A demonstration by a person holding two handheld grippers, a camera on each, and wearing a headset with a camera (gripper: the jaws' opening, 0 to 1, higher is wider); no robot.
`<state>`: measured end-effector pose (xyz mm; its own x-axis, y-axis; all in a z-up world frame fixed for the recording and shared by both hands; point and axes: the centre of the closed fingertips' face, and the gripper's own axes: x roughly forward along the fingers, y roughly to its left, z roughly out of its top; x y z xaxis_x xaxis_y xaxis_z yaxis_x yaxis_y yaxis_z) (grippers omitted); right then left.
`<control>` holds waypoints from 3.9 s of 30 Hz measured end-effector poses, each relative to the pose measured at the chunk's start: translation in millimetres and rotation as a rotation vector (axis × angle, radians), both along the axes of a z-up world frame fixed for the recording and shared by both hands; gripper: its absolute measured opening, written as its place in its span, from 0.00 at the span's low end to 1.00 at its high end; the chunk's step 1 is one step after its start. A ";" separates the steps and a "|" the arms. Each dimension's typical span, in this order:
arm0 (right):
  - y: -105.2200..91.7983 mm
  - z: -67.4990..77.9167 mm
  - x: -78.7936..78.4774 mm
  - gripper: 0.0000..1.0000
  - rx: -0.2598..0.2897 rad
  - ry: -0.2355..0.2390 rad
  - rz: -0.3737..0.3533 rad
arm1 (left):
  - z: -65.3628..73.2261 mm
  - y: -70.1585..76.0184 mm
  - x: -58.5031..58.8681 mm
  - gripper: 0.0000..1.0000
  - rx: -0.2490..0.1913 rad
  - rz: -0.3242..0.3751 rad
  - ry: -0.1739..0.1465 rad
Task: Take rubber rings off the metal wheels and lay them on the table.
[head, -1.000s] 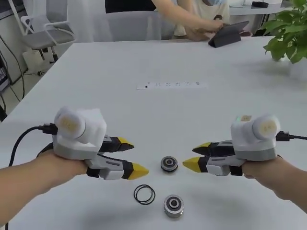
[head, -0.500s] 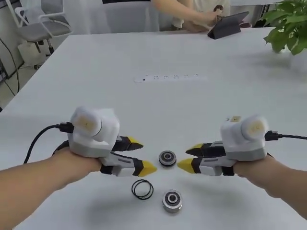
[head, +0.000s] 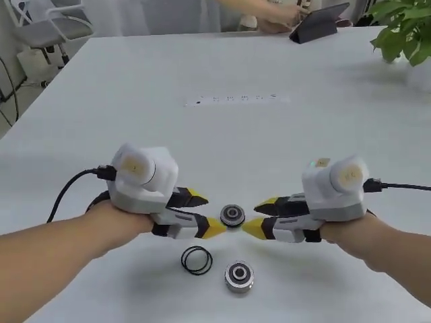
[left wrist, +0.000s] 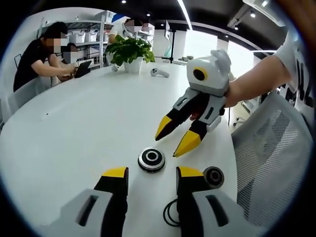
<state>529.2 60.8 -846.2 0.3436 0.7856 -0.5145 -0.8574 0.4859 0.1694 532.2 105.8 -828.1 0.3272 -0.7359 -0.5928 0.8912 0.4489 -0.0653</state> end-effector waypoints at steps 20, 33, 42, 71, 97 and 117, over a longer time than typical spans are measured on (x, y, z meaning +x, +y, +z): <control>-5.2 -4.5 0.4 0.27 0.007 0.014 -0.013 | -7.3 -23.9 5.3 0.20 0.023 -0.063 -0.029; -3.9 -4.7 0.2 0.26 0.011 0.017 -0.012 | -11.4 -27.0 9.7 0.11 0.062 -0.069 -0.048; 2.3 -3.1 2.6 0.26 0.019 0.012 -0.006 | -12.0 -28.2 13.0 0.07 0.065 -0.029 -0.054; 23.8 -6.9 5.7 0.24 -0.044 -0.088 0.038 | -13.1 -26.0 10.3 0.07 0.055 0.006 -0.052; 7.5 -9.6 5.6 0.00 -0.048 -0.052 0.016 | -12.8 -26.3 11.3 0.07 0.047 0.024 -0.044; 25.0 -9.1 5.7 0.25 -0.068 -0.100 0.055 | -12.6 -26.1 10.8 0.07 0.047 0.024 -0.045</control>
<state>534.9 85.8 -855.2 0.3534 0.7689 -0.5328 -0.8939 0.4455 0.0502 543.1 79.7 -840.7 0.3712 -0.6992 -0.6110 0.8819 0.4715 -0.0038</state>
